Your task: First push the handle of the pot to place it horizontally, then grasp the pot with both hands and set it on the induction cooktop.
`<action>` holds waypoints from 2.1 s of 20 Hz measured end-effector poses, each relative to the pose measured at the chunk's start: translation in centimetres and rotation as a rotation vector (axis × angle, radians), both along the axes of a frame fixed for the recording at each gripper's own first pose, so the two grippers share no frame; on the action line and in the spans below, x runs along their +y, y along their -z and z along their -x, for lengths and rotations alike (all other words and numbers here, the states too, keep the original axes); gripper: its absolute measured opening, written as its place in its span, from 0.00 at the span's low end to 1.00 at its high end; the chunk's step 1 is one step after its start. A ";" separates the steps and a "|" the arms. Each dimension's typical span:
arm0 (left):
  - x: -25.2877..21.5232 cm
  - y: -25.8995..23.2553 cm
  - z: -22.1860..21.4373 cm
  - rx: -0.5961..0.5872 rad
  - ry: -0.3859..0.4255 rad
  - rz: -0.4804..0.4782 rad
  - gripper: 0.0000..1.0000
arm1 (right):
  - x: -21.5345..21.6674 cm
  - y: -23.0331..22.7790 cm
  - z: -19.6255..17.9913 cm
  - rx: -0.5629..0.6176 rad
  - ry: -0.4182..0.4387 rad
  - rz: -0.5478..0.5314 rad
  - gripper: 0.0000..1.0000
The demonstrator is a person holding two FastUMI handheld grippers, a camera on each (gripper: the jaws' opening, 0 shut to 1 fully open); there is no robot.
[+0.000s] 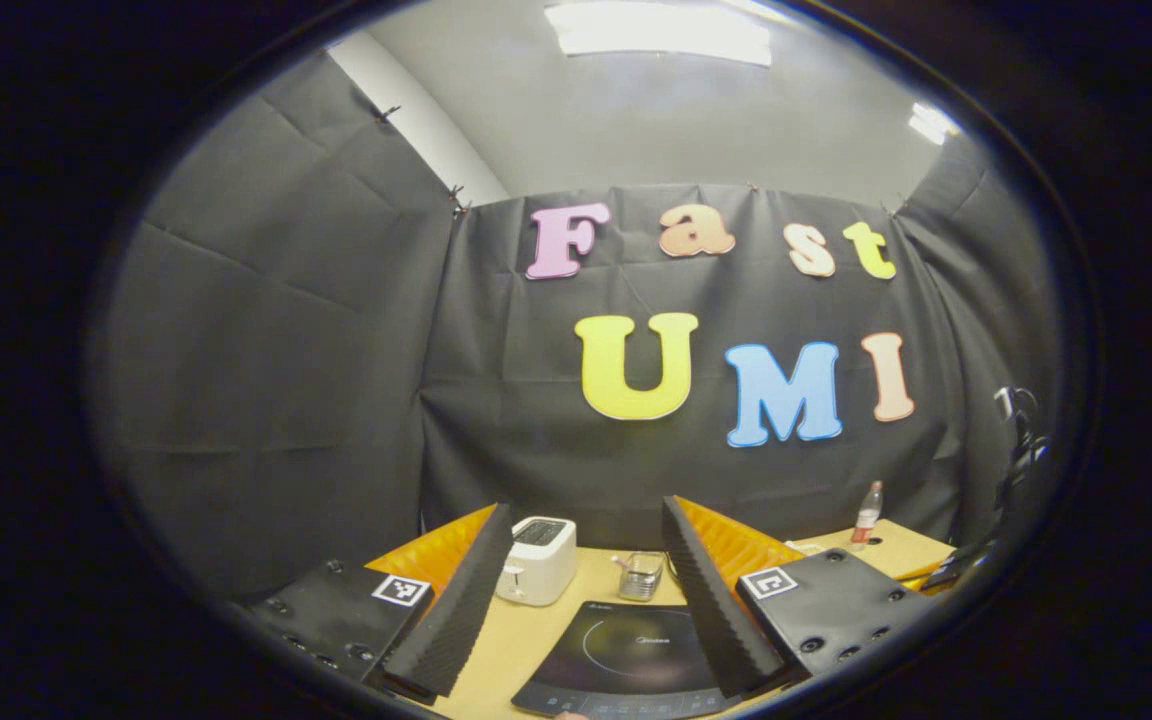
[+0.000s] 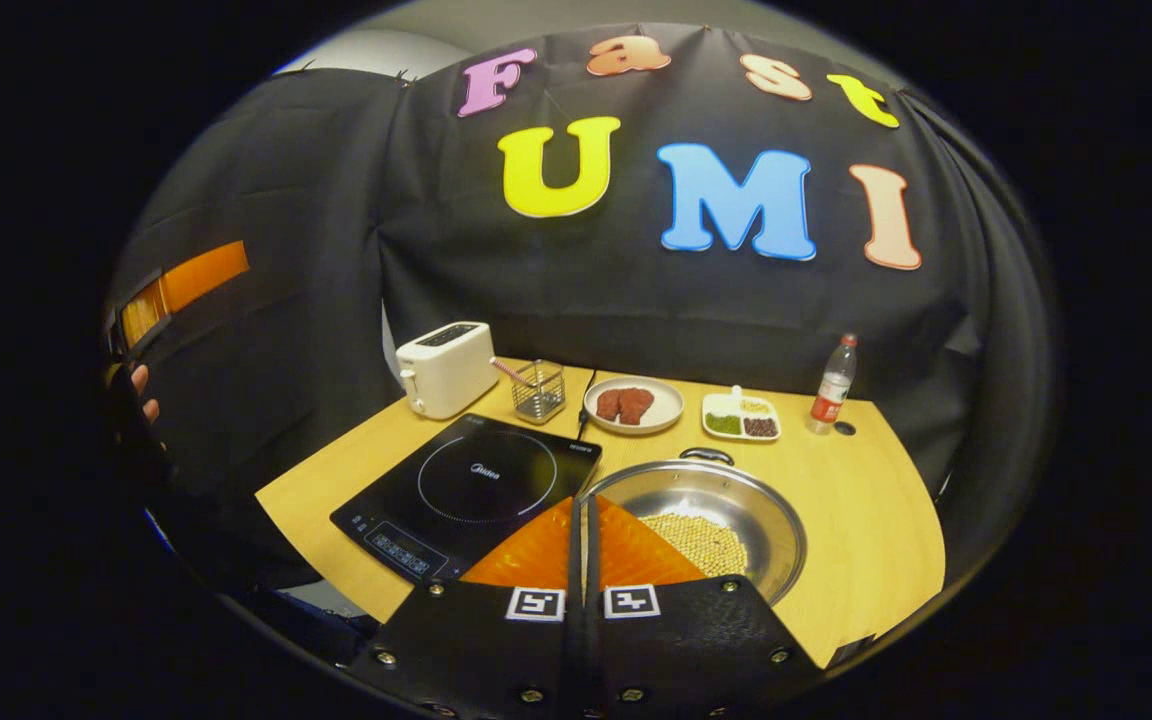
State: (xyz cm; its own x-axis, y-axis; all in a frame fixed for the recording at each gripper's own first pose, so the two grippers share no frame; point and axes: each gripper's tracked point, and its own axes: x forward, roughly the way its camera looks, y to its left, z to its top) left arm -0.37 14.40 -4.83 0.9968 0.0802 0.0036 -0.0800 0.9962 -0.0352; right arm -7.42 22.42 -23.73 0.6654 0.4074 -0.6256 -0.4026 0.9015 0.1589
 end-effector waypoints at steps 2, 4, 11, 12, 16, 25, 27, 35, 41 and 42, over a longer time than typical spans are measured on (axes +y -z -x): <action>0.2 0.4 0.2 0.011 -0.018 -0.007 0.97 | 0.9 1.4 0.8 0.046 -0.032 -0.009 0.00; 0.3 0.9 0.6 0.023 -0.032 -0.005 0.97 | 1.5 3.0 1.5 0.097 -0.064 -0.005 0.00; 0.9 1.6 1.4 0.049 -0.063 -0.017 0.97 | 2.6 8.5 4.3 0.295 -0.116 0.012 0.01; 1.1 1.7 1.4 0.051 -0.067 -0.018 0.97 | 2.6 9.3 4.8 0.320 -0.122 0.022 0.00; 1.1 2.1 1.9 0.065 -0.079 -0.020 1.00 | 2.2 12.3 6.5 0.420 -0.133 0.054 0.00; -0.6 2.3 1.4 0.077 -0.065 -0.038 1.00 | 0.1 14.7 7.0 0.557 -0.059 0.044 0.00; -1.4 2.1 1.0 0.077 -0.055 -0.037 1.00 | -0.2 14.7 7.0 0.575 -0.039 0.017 0.00; -4.4 2.0 -0.4 0.068 -0.012 -0.044 1.00 | -3.2 15.5 7.3 0.588 -0.004 0.035 0.00; -6.8 2.2 -1.3 0.069 0.008 -0.021 0.97 | -5.1 15.6 7.3 0.603 0.009 0.045 0.00; -7.3 2.2 -1.5 0.069 0.011 -0.018 0.97 | -5.4 15.6 7.4 0.605 0.009 0.048 0.00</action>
State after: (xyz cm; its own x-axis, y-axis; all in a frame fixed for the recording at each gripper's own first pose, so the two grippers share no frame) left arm 1.09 7.12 -7.05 0.9955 0.0699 -0.0636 -0.0708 0.9974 -0.0125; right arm -14.83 16.99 -39.35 0.1890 0.3653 -0.9115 -0.2459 0.9163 0.3162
